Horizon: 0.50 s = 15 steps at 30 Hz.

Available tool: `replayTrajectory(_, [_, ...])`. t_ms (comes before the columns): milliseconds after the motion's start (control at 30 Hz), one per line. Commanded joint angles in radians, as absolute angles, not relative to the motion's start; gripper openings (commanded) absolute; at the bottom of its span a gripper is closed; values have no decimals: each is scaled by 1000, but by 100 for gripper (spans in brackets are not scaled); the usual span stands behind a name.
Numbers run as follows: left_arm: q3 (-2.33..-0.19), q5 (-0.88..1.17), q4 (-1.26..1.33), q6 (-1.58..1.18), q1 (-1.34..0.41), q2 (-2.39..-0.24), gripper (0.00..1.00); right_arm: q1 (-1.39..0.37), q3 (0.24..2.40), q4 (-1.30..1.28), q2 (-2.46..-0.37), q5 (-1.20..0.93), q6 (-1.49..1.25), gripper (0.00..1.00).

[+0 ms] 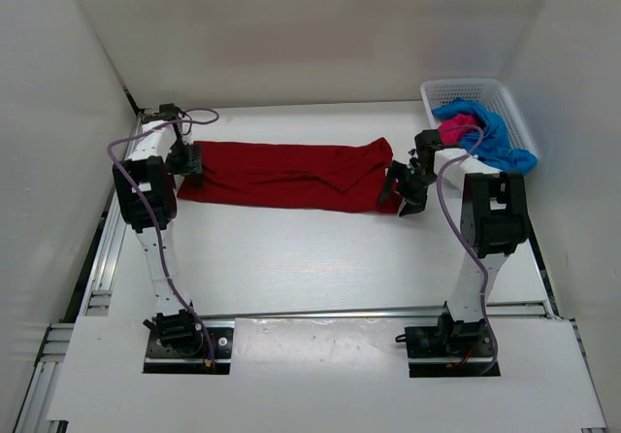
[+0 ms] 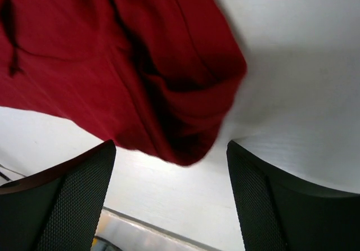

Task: Fold and stack the t-shirts
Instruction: Fold the other side of the tshirt into a rectangle

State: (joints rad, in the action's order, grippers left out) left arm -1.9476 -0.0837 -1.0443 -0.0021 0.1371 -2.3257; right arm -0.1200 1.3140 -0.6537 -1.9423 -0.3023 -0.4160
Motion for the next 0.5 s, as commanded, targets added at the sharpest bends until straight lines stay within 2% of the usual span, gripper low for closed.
replayTrajectory(0, [-1945,-32,-1046,0,127,-2345,67,-123,1348,-592,-2000,-322,-443,75])
replayTrajectory(33, [-1936,-32,-1046,0,127,-2355,57,-123,1348,-583,-2000,-337,-443,75])
replayTrajectory(67, [-1925,-46,-1058,0,127,-2355,30,-123,1348,-583,-2011,-347,-455,54])
replayTrajectory(100, [-1893,-63,-1058,0,127,-2344,19,-123,1333,-574,-2011,-347,-468,33])
replayTrajectory(133, [-1875,-74,-1058,0,127,-2335,10,-123,1322,-562,-2011,-347,-477,25])
replayTrajectory(233, [-1800,-97,-1049,0,136,-2284,10,-104,1283,-561,-1990,-334,-477,0])
replayTrajectory(467, [-1637,-228,-1069,0,179,-2128,10,-72,1068,-561,-1790,-344,-457,0])
